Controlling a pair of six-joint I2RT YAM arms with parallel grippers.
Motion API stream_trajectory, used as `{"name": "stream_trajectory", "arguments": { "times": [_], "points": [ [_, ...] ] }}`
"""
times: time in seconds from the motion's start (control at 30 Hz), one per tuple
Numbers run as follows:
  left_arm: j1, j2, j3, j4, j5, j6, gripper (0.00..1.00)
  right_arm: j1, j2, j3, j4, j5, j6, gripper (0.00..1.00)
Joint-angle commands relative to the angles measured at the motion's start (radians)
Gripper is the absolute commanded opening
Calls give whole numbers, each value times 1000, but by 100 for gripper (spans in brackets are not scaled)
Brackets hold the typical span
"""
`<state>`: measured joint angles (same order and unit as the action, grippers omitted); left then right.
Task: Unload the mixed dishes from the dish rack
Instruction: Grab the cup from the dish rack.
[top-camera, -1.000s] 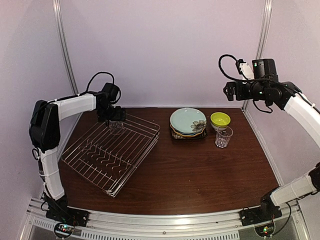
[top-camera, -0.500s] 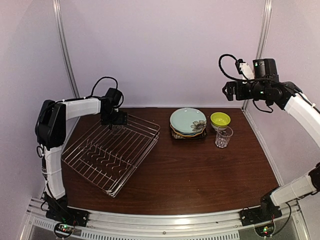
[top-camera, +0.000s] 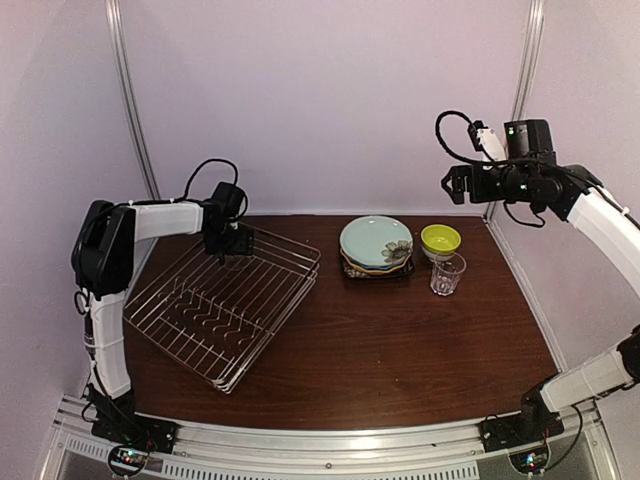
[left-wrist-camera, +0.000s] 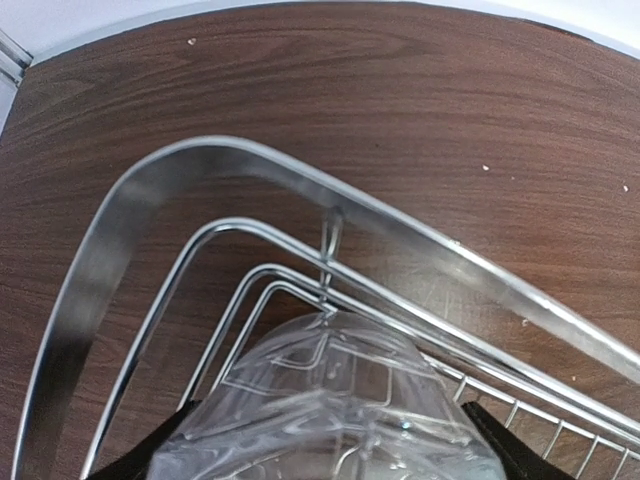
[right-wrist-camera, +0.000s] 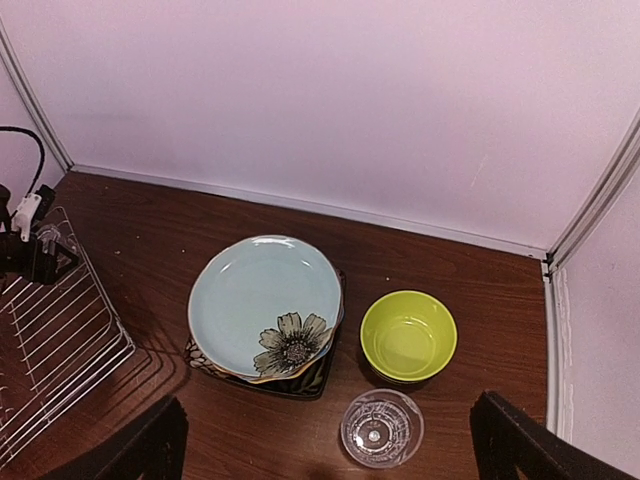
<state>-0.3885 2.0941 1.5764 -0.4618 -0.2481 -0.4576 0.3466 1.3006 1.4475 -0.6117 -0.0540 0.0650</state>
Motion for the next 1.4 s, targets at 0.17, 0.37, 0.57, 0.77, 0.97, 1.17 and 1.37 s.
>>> {"name": "stream_trajectory", "arguments": {
  "times": [0.17,0.37,0.57,0.77,0.97,1.17,1.37],
  "points": [
    [5,-198,-67,33,92,34,72,-6,56,-22,32,-131,51,100],
    [5,-334,-150,142,195,37,72,-5,47,-63,134,-271,94,100],
    [-6,-510,-275,360,370,24,71,-6,-5,-156,380,-509,202,100],
    [-37,-668,-379,577,503,13,67,10,-3,-243,698,-659,475,100],
    [-142,-778,-421,726,512,-17,66,111,-12,-263,890,-656,599,100],
    [-274,-785,-393,846,509,-85,65,187,22,-219,957,-663,637,100],
    [-364,-755,-364,918,518,-99,65,260,65,-199,1035,-686,677,99]
  ]
}}
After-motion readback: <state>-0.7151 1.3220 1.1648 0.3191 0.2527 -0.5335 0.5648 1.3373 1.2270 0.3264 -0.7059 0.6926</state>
